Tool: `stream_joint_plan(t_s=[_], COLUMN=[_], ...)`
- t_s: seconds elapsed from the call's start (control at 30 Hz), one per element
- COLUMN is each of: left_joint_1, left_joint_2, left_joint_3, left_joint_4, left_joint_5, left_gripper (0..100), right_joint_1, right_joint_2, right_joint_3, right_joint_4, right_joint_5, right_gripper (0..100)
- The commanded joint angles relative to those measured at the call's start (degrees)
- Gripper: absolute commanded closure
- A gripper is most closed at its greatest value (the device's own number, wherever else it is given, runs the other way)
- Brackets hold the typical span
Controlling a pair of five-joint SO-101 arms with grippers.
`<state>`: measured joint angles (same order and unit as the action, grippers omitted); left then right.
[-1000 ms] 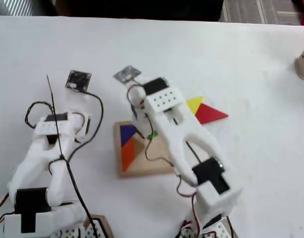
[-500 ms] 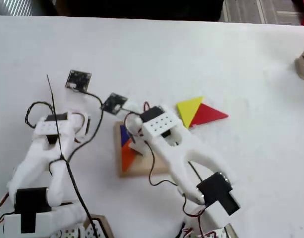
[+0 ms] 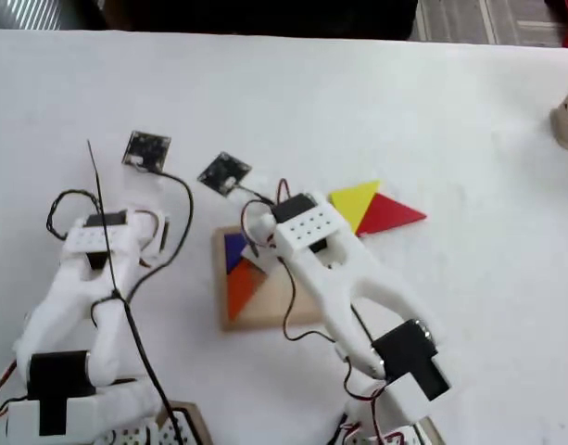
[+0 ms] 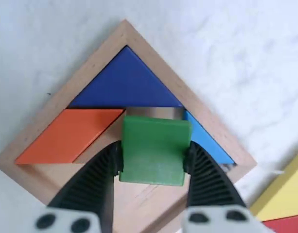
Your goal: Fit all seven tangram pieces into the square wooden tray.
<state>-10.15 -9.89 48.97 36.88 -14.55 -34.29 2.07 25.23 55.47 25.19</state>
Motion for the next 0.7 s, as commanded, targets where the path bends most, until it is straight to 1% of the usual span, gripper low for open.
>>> stream_joint_plan(t_s=[0.0, 0.17, 0.27, 0.47, 0.57, 0.67], left_joint_1=[-0.48, -0.48, -0.48, -1.01, -1.01, -1.01], left_joint_2=[-0.22, -0.22, -0.22, -0.22, -0.22, -0.22], left_joint_3=[-1.76, -1.76, -1.76, -1.76, -1.76, -1.76], left_joint_4=[-1.32, -1.23, -1.23, -1.23, -1.23, -1.23], left_joint_5=[0.18, 0.18, 0.18, 0.18, 0.18, 0.18], left_gripper=[97, 97, 97, 97, 97, 97], right_joint_1=[0.66, 0.4, 0.66, 0.4, 0.48, 0.4], right_joint_2=[-2.68, 1.27, 2.95, 1.71, 0.75, 1.19], right_joint_3=[-0.44, -0.97, -2.73, -6.86, -8.18, -7.91], right_joint_4=[-0.92, -1.01, -0.57, 5.32, 6.55, 6.46], right_joint_5=[1.49, 1.49, 1.67, 1.41, -0.88, -1.93], right_gripper=[95.7, 86.2, 85.0, 84.6, 84.2, 78.7])
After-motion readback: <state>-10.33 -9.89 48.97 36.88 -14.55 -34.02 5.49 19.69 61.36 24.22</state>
